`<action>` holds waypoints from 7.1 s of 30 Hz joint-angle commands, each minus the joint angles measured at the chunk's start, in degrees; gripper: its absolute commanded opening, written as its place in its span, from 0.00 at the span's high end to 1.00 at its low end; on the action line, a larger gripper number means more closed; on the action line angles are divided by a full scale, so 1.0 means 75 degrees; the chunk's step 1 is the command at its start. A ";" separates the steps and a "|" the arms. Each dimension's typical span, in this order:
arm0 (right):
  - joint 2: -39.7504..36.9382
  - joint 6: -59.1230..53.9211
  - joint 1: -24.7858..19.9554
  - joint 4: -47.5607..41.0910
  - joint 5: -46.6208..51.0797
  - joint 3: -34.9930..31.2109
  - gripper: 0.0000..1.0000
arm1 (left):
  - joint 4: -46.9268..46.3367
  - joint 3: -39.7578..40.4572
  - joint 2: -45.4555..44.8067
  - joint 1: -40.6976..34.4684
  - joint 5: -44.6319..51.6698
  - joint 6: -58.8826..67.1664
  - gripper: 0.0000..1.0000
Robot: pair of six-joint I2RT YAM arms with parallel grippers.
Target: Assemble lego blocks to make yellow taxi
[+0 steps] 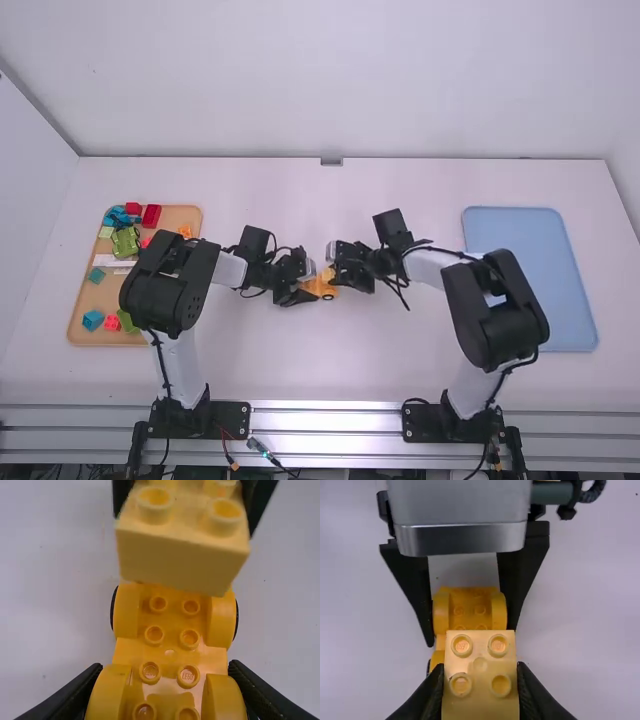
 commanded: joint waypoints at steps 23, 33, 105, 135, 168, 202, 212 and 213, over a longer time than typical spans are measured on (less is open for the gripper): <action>0.0530 0.0268 0.0338 0.0134 0.0525 -0.0041 1.00 | -0.0122 -0.0169 0.0093 -0.0003 -0.0254 -0.0137 0.58; 0.0530 0.0376 0.0615 0.0122 0.0982 -0.0041 1.00 | -0.0230 -0.0169 0.0093 -0.0003 -0.0259 -0.0137 0.60; 0.0402 -0.0262 -0.0370 0.0198 -0.1929 0.0087 1.00 | -0.0210 -0.0169 0.0093 0.0023 -0.0306 -0.0137 0.59; 0.1387 0.0734 0.0038 0.1241 -0.0119 -0.0647 1.00 | -0.0204 -0.0163 0.0093 -0.0015 -0.0306 -0.0137 0.60; -0.1530 0.1539 0.0012 -0.0746 0.1445 0.0061 0.01 | -0.0149 -0.0169 0.0093 -0.0047 -0.0315 -0.0140 0.30; -0.1647 0.1976 -0.0082 -0.0230 0.2253 0.0070 0.01 | -0.5995 0.3083 -0.2285 0.3124 -0.6610 -0.3168 0.01; -0.1647 0.2398 -0.0006 0.0341 0.2559 0.0070 0.01 | -0.6510 0.4013 -0.2104 0.5211 -0.6105 -0.6286 0.01; -0.1647 0.2398 -0.0006 0.0341 0.2562 0.0073 0.01 | -0.6668 0.4202 -0.2025 0.5313 -0.6108 -0.6213 0.01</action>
